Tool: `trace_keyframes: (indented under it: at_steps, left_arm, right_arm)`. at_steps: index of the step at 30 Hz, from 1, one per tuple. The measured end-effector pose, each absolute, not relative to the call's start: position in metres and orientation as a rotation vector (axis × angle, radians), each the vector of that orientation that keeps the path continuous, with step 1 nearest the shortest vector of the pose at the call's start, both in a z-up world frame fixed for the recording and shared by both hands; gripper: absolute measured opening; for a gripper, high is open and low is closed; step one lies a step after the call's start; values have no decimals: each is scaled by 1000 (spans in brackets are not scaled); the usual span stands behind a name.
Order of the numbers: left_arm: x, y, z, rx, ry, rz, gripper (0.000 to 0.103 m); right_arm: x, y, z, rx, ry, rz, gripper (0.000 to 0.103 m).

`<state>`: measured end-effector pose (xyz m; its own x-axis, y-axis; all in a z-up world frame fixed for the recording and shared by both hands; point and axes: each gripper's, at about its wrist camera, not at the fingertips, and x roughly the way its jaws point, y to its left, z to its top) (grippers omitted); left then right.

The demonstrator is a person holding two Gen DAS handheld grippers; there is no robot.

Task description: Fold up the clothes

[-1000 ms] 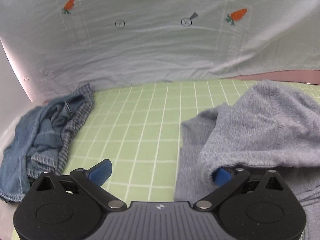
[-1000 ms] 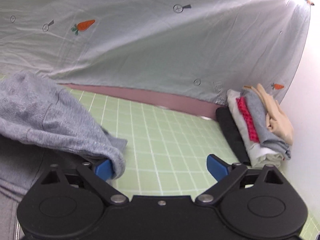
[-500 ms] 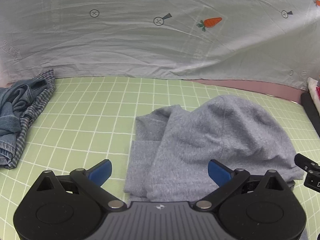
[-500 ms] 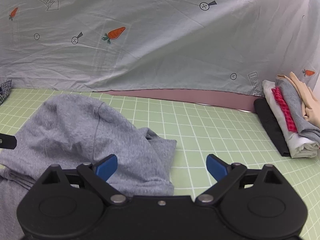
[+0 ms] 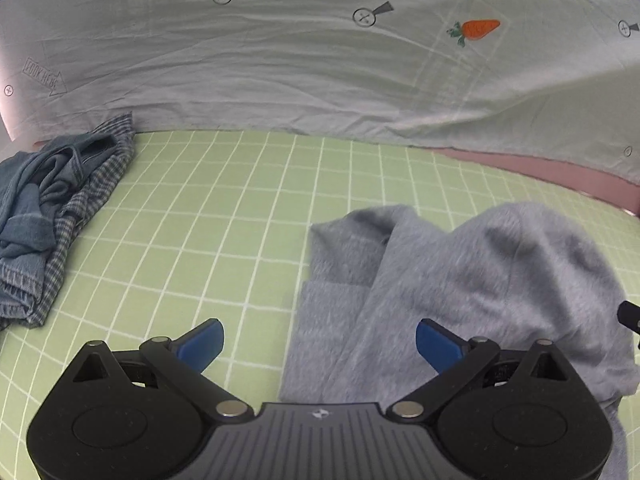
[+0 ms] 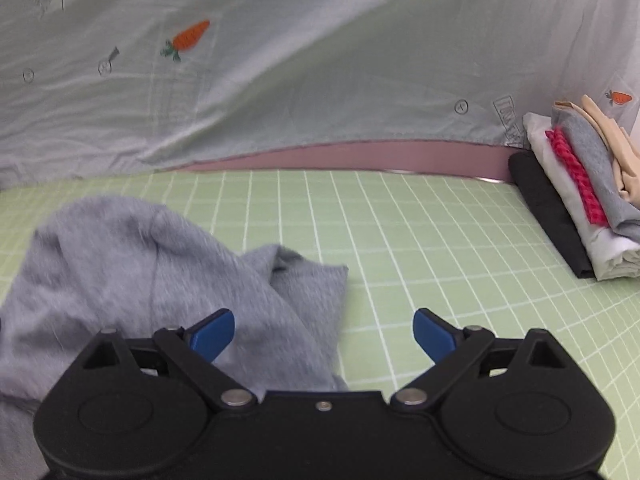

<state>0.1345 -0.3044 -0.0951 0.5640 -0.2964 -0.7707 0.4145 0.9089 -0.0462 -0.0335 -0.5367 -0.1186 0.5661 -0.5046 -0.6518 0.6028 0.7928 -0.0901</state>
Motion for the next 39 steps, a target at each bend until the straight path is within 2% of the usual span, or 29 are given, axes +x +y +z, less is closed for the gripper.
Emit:
trace_keyframes:
  at_steps: [6, 12, 15, 23, 30, 34, 39]
  left_arm:
    - [161, -355, -106, 219, 830, -464, 101]
    - [181, -376, -148, 226, 925, -394, 103]
    - [184, -369, -152, 183, 936, -403, 103]
    - [172, -345, -125, 151, 918, -377, 103]
    - [165, -326, -135, 93, 970, -335, 103]
    - [152, -318, -104, 90, 893, -357, 103]
    - [114, -279, -88, 68, 895, -358, 103]
  right_arm:
    - [8, -545, -119, 120, 650, -644, 97]
    - [43, -560, -163, 121, 755, -661, 98]
    - [43, -565, -173, 165, 767, -659, 100]
    - [15, -550, -146, 176, 690, -646, 100]
    - [2, -544, -162, 205, 770, -628, 101]
    - [-3, -539, -136, 138, 732, -626, 101]
    - [-44, -533, -111, 150, 673, -628, 101]
